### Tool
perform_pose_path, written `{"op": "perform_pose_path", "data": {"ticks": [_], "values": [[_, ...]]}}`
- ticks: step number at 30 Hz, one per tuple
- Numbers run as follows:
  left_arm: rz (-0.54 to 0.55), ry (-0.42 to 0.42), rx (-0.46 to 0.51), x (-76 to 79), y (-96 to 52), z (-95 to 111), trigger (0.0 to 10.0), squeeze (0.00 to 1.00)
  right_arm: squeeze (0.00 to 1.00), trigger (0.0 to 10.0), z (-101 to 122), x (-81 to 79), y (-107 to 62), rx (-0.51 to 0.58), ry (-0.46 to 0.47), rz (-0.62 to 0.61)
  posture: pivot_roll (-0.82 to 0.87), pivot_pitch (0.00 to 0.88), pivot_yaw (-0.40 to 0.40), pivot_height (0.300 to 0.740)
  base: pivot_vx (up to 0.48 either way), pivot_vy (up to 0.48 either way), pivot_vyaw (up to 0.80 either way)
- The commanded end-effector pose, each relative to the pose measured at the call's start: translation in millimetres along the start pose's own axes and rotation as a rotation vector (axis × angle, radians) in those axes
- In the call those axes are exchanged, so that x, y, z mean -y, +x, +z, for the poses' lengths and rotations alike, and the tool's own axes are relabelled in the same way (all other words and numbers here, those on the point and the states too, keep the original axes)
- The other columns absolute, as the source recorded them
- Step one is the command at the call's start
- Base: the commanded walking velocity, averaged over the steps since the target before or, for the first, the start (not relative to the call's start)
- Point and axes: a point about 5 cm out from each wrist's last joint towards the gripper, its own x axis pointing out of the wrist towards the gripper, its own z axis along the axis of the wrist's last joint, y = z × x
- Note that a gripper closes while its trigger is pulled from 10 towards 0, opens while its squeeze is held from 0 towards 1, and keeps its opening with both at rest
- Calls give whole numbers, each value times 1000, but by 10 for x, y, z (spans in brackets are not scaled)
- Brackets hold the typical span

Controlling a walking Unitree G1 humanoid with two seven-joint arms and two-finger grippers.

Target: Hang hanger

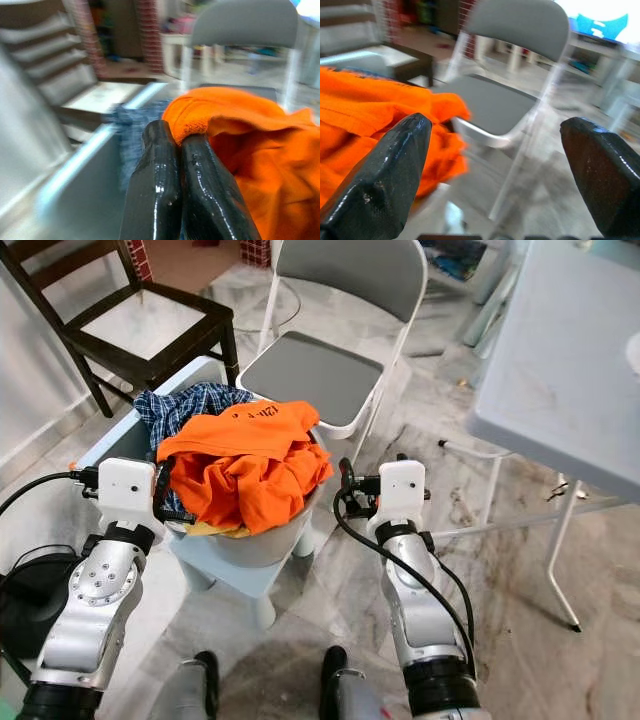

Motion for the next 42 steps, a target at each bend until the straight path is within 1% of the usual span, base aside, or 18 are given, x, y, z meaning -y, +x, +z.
{"op": "perform_pose_path", "data": {"ticks": [1, 4, 6, 10, 11, 13, 15, 18, 22, 34, 38, 42], "values": [[1, -4, -28, -3, -41, -68, 10000, 0, 0, 10000, 30, -2, 16, 9, -2, 4, 262, 234, -69, 740, -322, 0, 0], [0, -5, -30, 2, -44, -76, 10000, 0, 0, 10000, 34, 2, 17, 12, -3, 3, 260, 234, -70, 740, -317, 0, 0], [-4, -3, -24, 1, -53, -82, 10000, 0, 0, 10000, 41, 4, 14, 17, 18, 4, 258, 232, -71, 740, -124, 0, 0], [-22, -37, -17, -25, -76, -110, 10000, 0, 0, 10000, 46, 15, 5, 20, 11, 4, 252, 224, -71, 740, 0, 0, 0], [-27, -92, -37, -42, -91, -151, 10000, 0, 0, 10000, 35, 17, -3, 12, 9, 6, 247, 218, -71, 740, 0, 0, 0], [-26, -146, -65, -55, -106, -211, 10000, 0, 0, 10000, 23, 20, -23, 10, 12, 6, 240, 200, -73, 740, 0, 0, 0], [-31, -164, -70, -46, -113, -230, 10000, 0, 0, 10000, 7, 18, -32, 2, 18, 8, 236, 193, -73, 740, 0, 0, 0], [-38, -169, -71, -26, -112, -239, 10000, 0, 0, 10000, -8, 21, -36, -6, 32, 2, 228, 171, -73, 740, 0, 0, 0], [-81, -193, -59, 68, -54, -231, 10000, 0, 0, 10000, 11, 24, -7, 1, 31, 4, 217, 141, -71, 740, 0, 0, -455], [-99, -212, -52, 78, -5, -233, 10000, 0, 0, 10000, 3, 59, -1, -1, 34, -6, 212, 124, -67, 740, 0, 0, -33], [-98, -213, -51, 79, 11, -232, 10000, 0, 0, 10000, -6, 35, 14, -11, 53, 0, 216, 127, -69, 740, 0, -135, -641], [-90, -218, -50, 67, 6, -229, 10000, 0, 0, 10000, 14, 26, 32, -3, 50, 5, 220, 132, -69, 740, 0, -331, -800]]}}
